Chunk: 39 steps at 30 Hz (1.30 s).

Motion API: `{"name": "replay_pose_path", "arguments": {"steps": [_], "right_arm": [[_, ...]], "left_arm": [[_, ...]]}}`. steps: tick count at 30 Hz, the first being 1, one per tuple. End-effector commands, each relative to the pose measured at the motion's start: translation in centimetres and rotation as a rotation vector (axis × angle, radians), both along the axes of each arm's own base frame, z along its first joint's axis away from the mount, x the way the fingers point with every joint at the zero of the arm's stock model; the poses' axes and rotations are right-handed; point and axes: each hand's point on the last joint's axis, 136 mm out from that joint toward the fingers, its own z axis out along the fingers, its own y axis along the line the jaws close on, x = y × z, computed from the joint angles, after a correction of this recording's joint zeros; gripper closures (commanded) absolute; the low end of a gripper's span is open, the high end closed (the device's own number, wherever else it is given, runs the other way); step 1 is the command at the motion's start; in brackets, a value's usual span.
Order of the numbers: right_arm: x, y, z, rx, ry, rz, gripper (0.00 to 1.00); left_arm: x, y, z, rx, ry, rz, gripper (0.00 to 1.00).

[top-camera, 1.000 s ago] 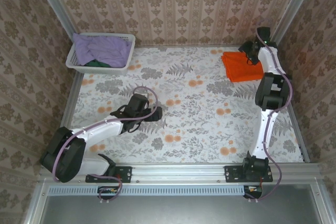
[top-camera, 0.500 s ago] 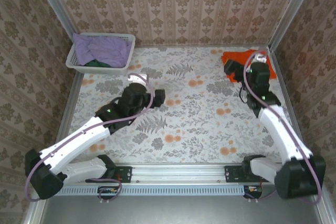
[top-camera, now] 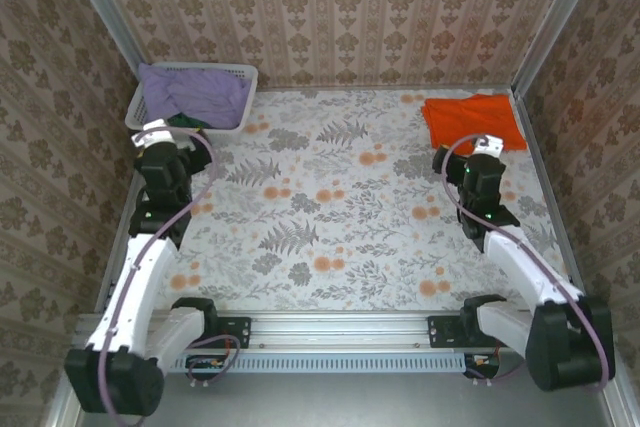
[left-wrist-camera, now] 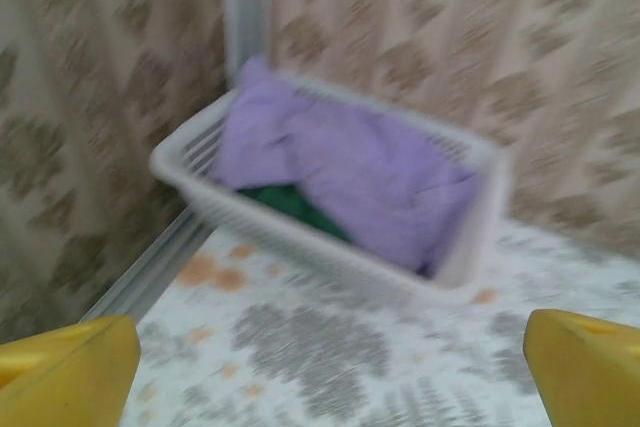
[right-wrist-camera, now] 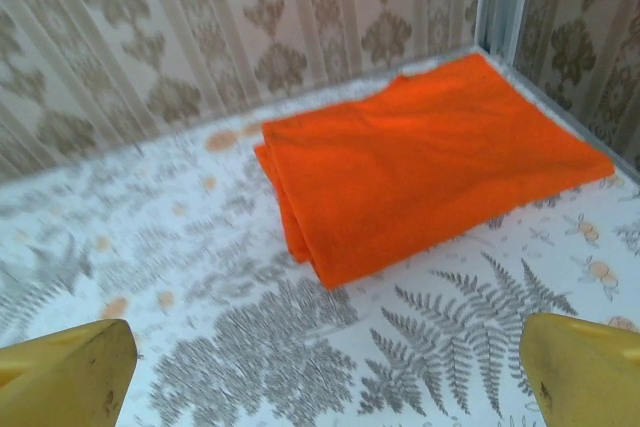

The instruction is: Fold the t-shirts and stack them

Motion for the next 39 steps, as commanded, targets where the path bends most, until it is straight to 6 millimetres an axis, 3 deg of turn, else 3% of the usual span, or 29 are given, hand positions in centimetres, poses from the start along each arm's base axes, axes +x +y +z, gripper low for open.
{"name": "replay_pose_path", "arguments": {"steps": [1,4,10,16,19,23,34,39], "right_arm": [[1.9,-0.2,-0.6,-0.121,0.009,0.026,0.00],[3.0,0.2,-2.9,-0.142,0.057,0.060,0.00],[3.9,0.0,-8.1,-0.134,0.193,0.100,0.00],[3.9,2.0,-7.3,-0.121,0.092,0.248,0.00],[3.6,1.4,-7.3,-0.132,0.049,0.212,0.00],[3.4,1.2,-7.7,-0.135,0.041,0.195,0.00],[0.4,2.0,-7.5,-0.203,-0.142,0.185,0.01],[1.7,2.1,-8.2,-0.204,-0.062,0.194,0.01]], "left_arm": [[1.2,3.0,-3.6,-0.036,0.039,0.041,0.00],[1.5,5.5,-8.3,-0.037,0.119,0.097,0.00],[2.6,5.3,-14.2,-0.003,0.239,0.054,0.00],[4.1,2.4,-17.2,0.075,0.260,-0.097,0.00],[4.9,0.5,-17.1,0.115,0.225,-0.188,0.00],[4.7,-0.5,-16.0,0.140,0.122,-0.230,0.00],[4.2,-3.4,-17.5,0.197,-0.003,-0.376,0.00],[5.3,-2.6,-18.2,0.199,0.088,-0.310,0.00]]}}
